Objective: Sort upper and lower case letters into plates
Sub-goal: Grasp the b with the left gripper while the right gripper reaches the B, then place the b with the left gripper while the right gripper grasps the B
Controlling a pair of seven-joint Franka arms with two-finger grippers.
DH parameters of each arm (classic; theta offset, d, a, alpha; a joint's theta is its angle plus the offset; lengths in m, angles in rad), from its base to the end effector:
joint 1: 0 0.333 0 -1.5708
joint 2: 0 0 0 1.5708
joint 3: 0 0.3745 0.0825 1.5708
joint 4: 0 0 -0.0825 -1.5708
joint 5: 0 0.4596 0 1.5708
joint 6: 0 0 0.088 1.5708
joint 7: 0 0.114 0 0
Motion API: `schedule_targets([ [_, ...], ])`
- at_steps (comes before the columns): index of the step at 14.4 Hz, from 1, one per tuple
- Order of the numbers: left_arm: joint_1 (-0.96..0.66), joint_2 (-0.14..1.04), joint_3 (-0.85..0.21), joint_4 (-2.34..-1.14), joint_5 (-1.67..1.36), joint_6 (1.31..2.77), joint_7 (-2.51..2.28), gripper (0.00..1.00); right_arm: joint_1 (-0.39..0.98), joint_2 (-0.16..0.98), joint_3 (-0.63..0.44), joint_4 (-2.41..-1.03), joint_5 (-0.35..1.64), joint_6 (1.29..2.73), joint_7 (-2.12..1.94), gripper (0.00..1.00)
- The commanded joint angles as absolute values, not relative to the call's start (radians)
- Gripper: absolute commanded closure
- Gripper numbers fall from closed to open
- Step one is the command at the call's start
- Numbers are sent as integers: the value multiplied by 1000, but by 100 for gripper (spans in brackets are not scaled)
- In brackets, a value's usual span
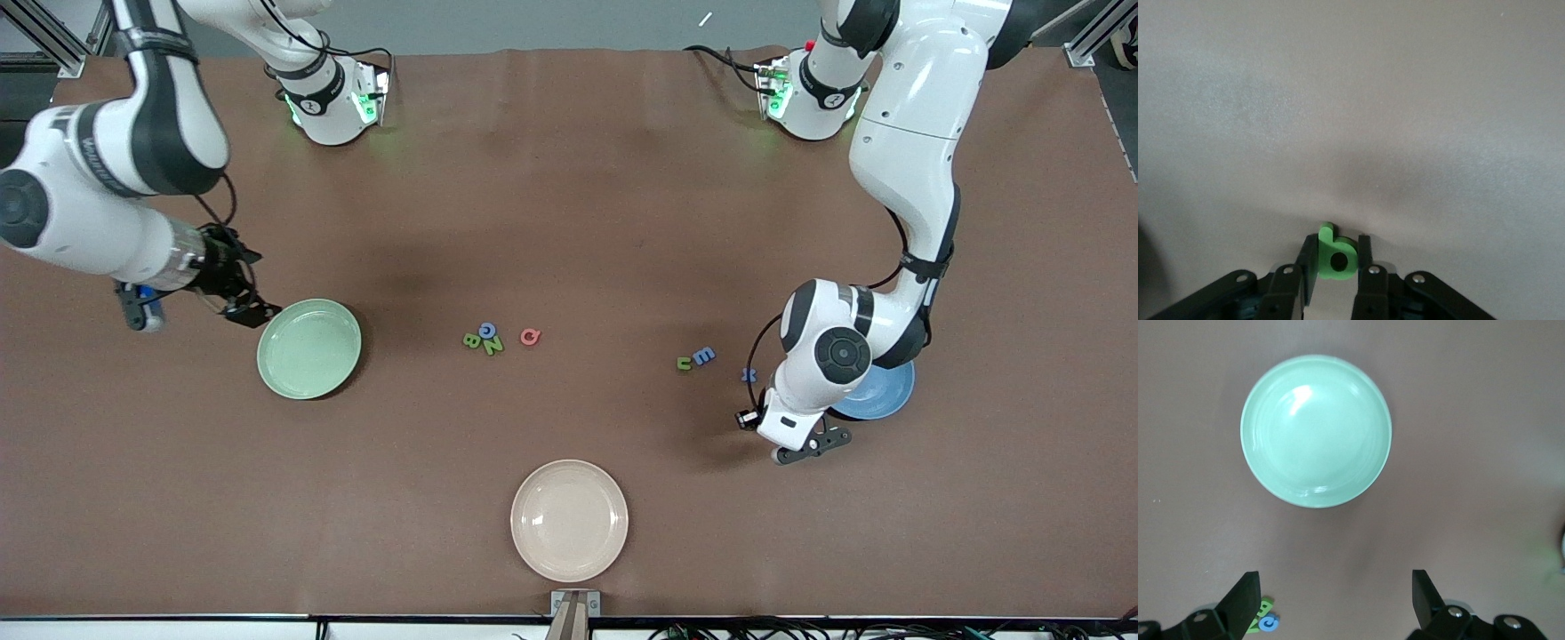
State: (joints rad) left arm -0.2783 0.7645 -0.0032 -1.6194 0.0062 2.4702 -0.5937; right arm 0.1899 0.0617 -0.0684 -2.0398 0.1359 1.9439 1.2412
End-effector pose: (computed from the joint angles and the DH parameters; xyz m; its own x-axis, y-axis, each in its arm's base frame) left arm 0.7610 -0.2197 0.1630 0.9498 0.3044 0.0726 0.3017 -0.9523 0.0465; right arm 0.6071 0.0847 0.4145 0.3681 -0.9162 -0.1582 -0.9148 -0.3873 0.1144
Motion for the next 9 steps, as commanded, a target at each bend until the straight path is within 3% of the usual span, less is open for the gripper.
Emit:
schedule_targets([
  [1, -273, 737, 3, -1605, 28, 2464, -624, 87, 297, 73, -75, -2149, 140, 2133, 1386, 0],
  [5, -227, 602, 0, -1617, 28, 2277, -586, 87, 376, 259, -77, -2106, 127, 2299, 1511, 0],
  [7, -206, 537, 0, -1649, 28, 2182, -525, 87, 405, 363, -80, -2025, 123, 2307, 1547, 2],
  [9, -177, 471, 0, -1737, 28, 2178, -441, 87, 422, 448, -80, -1942, 71, 2306, 1624, 4],
])
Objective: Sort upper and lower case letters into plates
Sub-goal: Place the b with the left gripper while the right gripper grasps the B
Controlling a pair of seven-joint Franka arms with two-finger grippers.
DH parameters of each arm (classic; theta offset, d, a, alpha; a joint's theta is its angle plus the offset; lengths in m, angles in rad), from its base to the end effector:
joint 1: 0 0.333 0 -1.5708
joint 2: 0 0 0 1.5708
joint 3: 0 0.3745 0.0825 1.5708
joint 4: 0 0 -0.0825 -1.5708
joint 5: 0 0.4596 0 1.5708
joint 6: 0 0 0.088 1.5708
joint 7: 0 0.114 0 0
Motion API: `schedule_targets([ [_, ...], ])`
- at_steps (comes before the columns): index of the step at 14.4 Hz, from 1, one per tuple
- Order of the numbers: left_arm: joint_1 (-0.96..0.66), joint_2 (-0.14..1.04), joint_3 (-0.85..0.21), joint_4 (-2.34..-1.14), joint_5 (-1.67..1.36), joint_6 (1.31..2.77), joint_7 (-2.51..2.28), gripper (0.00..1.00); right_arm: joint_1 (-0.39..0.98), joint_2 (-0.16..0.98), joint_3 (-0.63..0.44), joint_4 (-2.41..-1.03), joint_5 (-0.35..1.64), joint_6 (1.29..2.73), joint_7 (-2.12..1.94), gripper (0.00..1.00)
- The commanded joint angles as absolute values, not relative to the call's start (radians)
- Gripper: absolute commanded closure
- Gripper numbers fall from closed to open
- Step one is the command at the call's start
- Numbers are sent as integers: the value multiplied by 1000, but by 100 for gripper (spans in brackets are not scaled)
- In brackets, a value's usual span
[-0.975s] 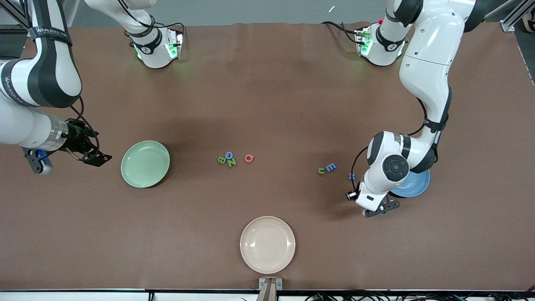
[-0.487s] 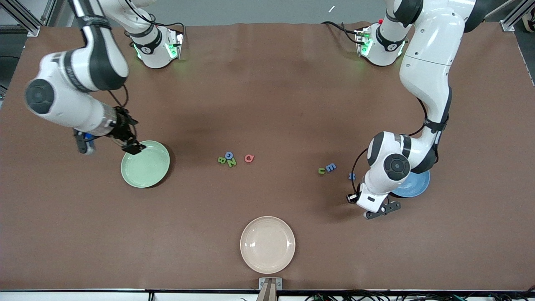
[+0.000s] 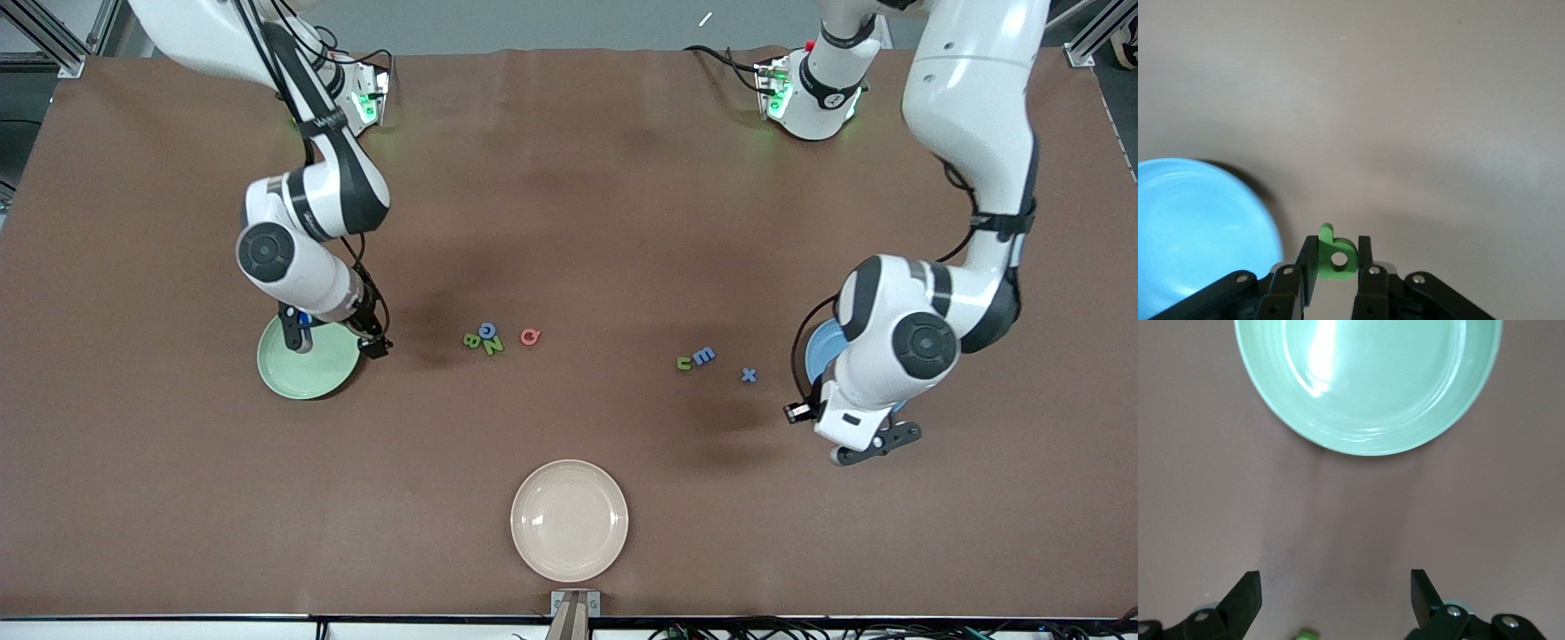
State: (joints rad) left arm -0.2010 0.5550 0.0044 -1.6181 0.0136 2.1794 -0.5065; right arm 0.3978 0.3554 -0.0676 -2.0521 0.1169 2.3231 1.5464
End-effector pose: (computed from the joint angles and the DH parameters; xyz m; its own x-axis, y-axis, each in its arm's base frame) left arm 0.7666 -0.1525 0.3020 0.9548 0.2969 0.0120 0.2970 -0.9548 -0.0088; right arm 0.6185 0.2157 0.2490 0.2682 -0.9617 -0.0569 -0.9586 -0.2723 0.0834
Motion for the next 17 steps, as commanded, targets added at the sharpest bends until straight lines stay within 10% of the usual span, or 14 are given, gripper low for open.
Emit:
schedule_targets([
  [1, -164, 442, 0, -1784, 28, 2180, -407, 87, 423, 480, -78, -1910, 45, 2309, 1659, 9],
  [5, -103, 394, 0, -1940, 31, 2252, -272, 87, 463, 561, -78, -1853, 31, 2325, 1698, 29],
  [17, -44, 425, 2, -2086, 83, 2447, -253, 85, 572, 601, -77, -1858, 44, 2416, 1894, 28],
])
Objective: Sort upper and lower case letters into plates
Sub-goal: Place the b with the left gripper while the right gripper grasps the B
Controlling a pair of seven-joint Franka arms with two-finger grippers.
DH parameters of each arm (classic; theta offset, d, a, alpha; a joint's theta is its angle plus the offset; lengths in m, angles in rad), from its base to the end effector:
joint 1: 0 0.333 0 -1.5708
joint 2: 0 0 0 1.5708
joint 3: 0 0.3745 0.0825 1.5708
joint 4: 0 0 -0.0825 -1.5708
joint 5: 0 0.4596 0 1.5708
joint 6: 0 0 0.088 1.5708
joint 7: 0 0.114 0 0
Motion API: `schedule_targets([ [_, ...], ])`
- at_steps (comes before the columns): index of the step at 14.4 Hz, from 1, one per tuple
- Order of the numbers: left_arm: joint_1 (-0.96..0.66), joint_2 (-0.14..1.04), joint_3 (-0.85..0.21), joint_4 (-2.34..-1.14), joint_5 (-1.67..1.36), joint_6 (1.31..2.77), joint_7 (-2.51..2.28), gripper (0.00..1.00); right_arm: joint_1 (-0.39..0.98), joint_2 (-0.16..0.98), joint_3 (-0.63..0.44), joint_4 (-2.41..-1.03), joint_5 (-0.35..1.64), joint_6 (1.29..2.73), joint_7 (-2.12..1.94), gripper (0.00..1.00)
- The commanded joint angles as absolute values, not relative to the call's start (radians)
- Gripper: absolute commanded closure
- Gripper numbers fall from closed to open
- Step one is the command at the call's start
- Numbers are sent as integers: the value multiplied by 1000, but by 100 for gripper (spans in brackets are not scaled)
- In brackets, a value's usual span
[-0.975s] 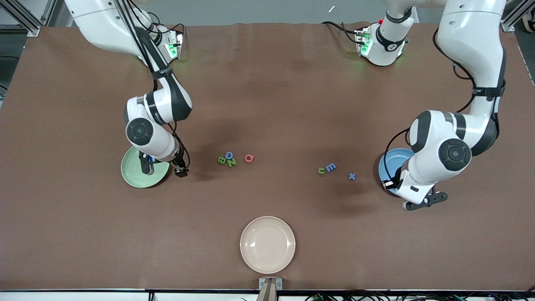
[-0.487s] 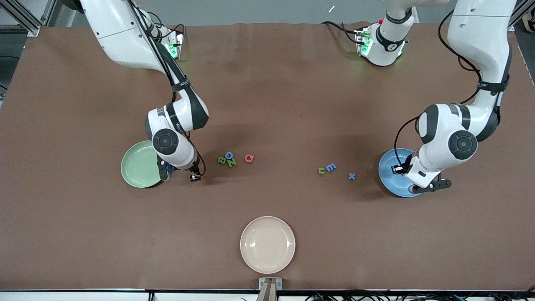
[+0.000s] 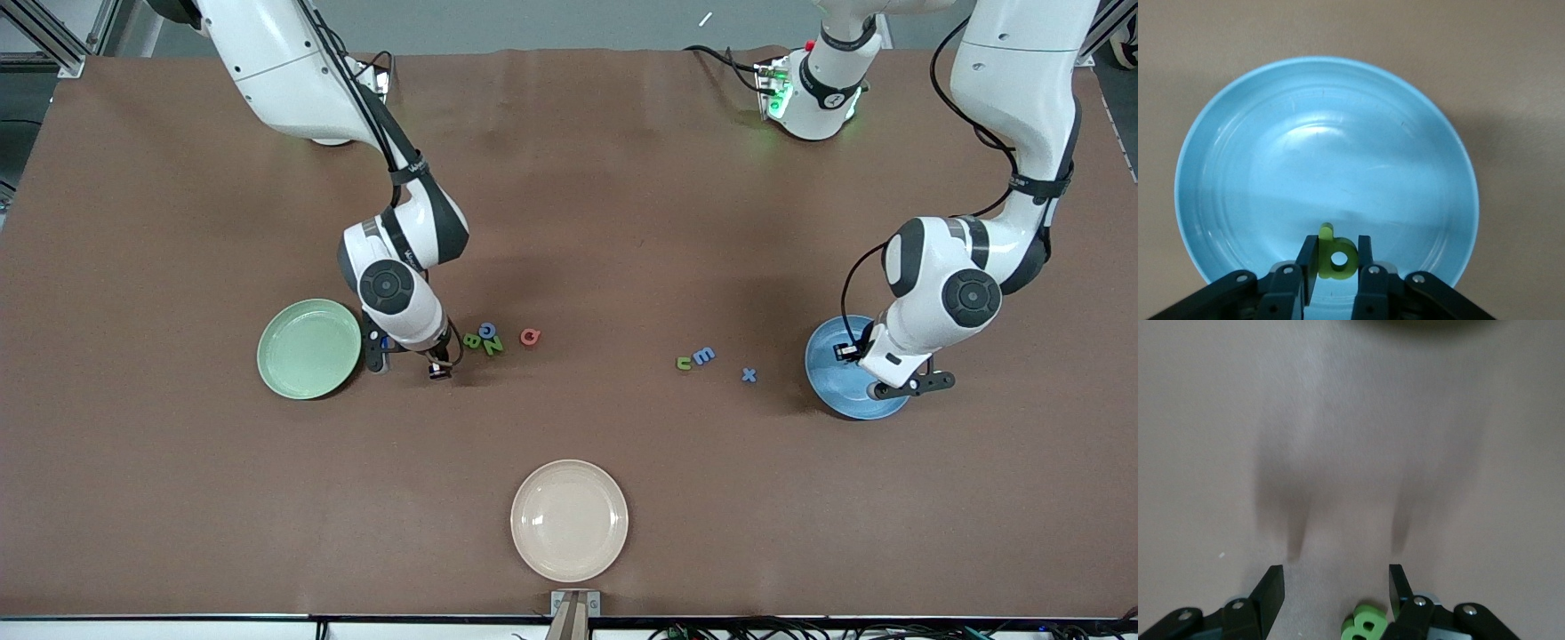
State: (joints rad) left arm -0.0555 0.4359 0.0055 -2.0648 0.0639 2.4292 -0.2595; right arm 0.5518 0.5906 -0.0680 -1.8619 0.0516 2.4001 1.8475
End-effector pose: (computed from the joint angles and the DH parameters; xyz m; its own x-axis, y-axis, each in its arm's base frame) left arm 0.6527 -0.0322 0.1986 0.9853 0.1600 -0.0596 0.1566 -0.9860 -0.0577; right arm 0.6316 0.3353 0.1783 0.1781 -0.9838 0.0186 -0.9831 -0.1771 0.0472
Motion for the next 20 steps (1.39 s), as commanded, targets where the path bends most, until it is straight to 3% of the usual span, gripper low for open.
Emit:
schedule_targets([
  [1, -44, 426, 2, -2086, 83, 2447, -255, 84, 580, 601, -77, -1858, 46, 2415, 1904, 29],
  [9, -44, 437, 2, -2117, 97, 2451, -255, 83, 633, 626, -77, -1861, 49, 2416, 1954, 29],
  [10, -44, 436, 2, -2121, 98, 2451, -255, 77, 635, 627, -77, -1861, 49, 2416, 1954, 30],
  [12, -46, 431, 0, -2118, 101, 2451, -253, 24, 637, 632, -77, -1861, 49, 2415, 1956, 37],
  [14, -52, 414, 0, -2109, 101, 2445, -255, 4, 635, 632, -77, -1862, 49, 2410, 1954, 53],
  [17, -57, 411, -34, -2042, 100, 2435, -287, 0, 634, 632, -77, -1864, 49, 2411, 1954, 71],
  [19, -63, 420, -63, -2005, 101, 2424, -360, 0, 629, 632, -77, -1864, 49, 2402, 1950, 96],
  [20, -67, 425, -80, -1994, 100, 2424, -382, 0, 620, 627, -77, -1864, 48, 2393, 1939, 100],
])
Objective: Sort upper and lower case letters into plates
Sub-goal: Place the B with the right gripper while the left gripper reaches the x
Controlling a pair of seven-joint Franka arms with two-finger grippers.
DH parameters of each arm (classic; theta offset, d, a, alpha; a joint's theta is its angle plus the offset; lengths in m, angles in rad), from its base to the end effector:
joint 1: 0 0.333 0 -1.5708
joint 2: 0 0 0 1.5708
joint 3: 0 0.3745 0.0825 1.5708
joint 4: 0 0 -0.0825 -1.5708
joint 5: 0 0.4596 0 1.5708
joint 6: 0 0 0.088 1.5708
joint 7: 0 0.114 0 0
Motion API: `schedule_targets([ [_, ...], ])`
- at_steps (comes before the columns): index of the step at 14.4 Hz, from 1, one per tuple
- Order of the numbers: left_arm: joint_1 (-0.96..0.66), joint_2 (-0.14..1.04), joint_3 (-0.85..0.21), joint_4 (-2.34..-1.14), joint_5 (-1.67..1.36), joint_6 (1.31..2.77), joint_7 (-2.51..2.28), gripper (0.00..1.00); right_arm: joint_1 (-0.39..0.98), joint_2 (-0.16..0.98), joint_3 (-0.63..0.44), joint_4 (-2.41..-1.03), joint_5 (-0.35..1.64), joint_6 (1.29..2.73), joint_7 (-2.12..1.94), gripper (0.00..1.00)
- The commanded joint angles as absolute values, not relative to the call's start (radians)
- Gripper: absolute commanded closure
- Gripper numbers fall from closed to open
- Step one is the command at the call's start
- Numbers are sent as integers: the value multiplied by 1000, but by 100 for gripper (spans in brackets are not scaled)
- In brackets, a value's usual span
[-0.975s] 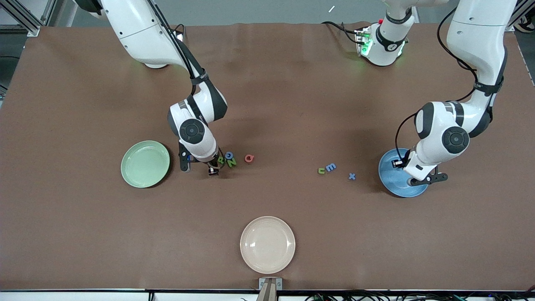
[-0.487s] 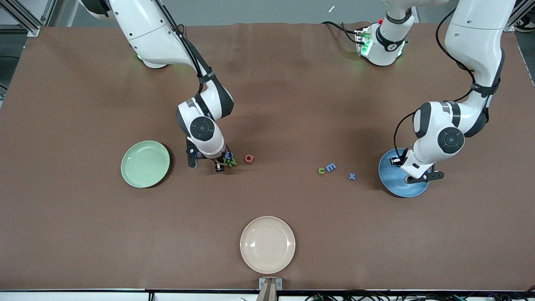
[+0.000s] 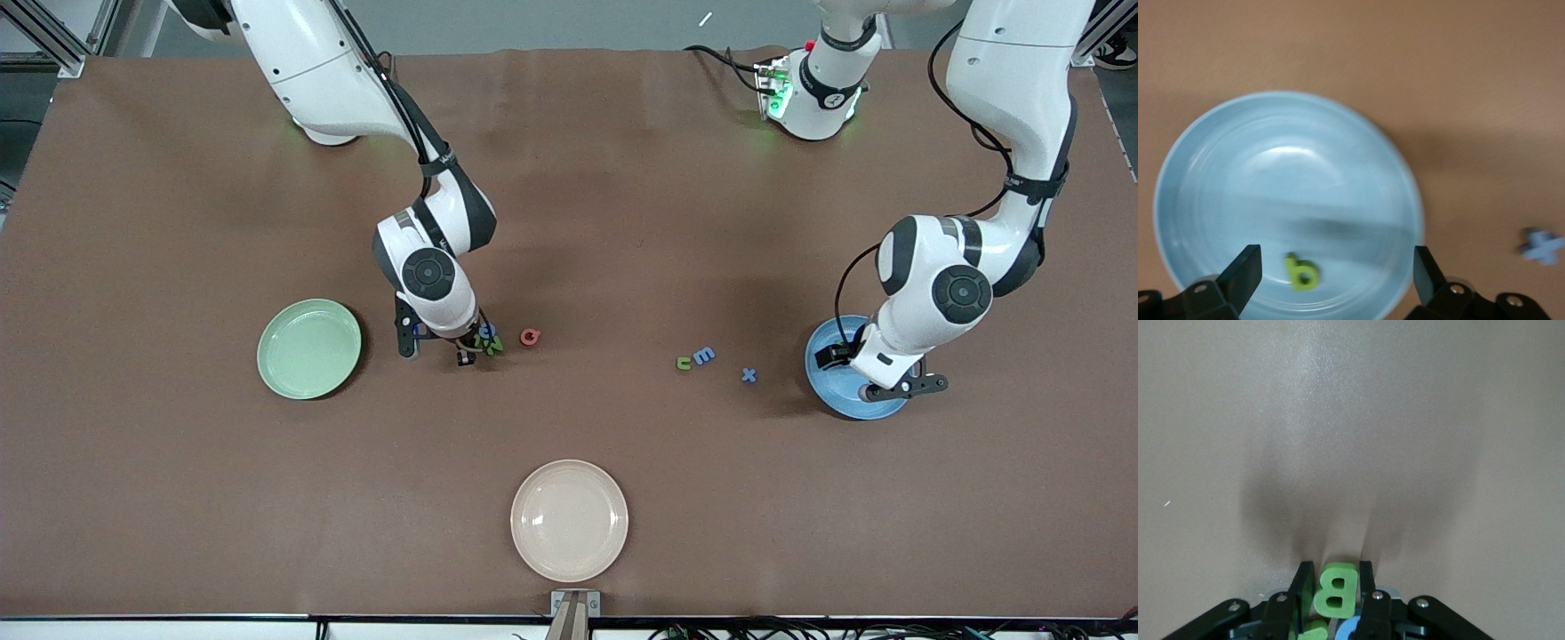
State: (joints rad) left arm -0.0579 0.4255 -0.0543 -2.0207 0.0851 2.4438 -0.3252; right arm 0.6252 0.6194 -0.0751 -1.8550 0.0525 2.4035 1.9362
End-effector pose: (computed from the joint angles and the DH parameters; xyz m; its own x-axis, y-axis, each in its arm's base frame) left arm 0.6712 -0.0743 0.2262 0.9884 0.1518 0.0082 0.1520 -0.9879 -0.0312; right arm 0.6069 0.3757 0.1612 0.1573 -0.9869 0.0347 -0.9861 -0.1551 0.0599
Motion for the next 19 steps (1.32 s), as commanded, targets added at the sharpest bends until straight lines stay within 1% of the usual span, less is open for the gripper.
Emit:
schedule_targets([
  [1, -78, 426, -92, -1987, 100, 2422, -394, 0, 615, 615, -80, -1867, 45, 2370, 1928, 100],
  [4, -146, 466, -94, -1953, 100, 2424, -437, 0, 548, 543, -83, -1893, 41, 2309, 1804, 100],
  [9, -242, 577, -94, -1873, 100, 2430, -526, 1, 387, 353, -83, -2067, 38, 2306, 1502, 100],
  [11, -244, 601, -94, -1871, 103, 2454, -526, 1, 333, 310, -83, -2115, 38, 2307, 1410, 100],
  [13, -250, 609, -94, -1875, 103, 2464, -522, 2, 290, 296, -83, -2143, 37, 2319, 1339, 100],
  [16, -247, 620, -92, -1873, 123, 2483, -518, 10, 247, 305, -83, -2155, 35, 2345, 1293, 100],
  [18, -247, 623, -92, -1873, 124, 2494, -518, 18, 244, 310, -83, -2201, 35, 2458, 1287, 99],
  [19, -245, 626, -92, -1873, 126, 2496, -518, 24, 245, 324, -83, -2215, 35, 2501, 1287, 99],
])
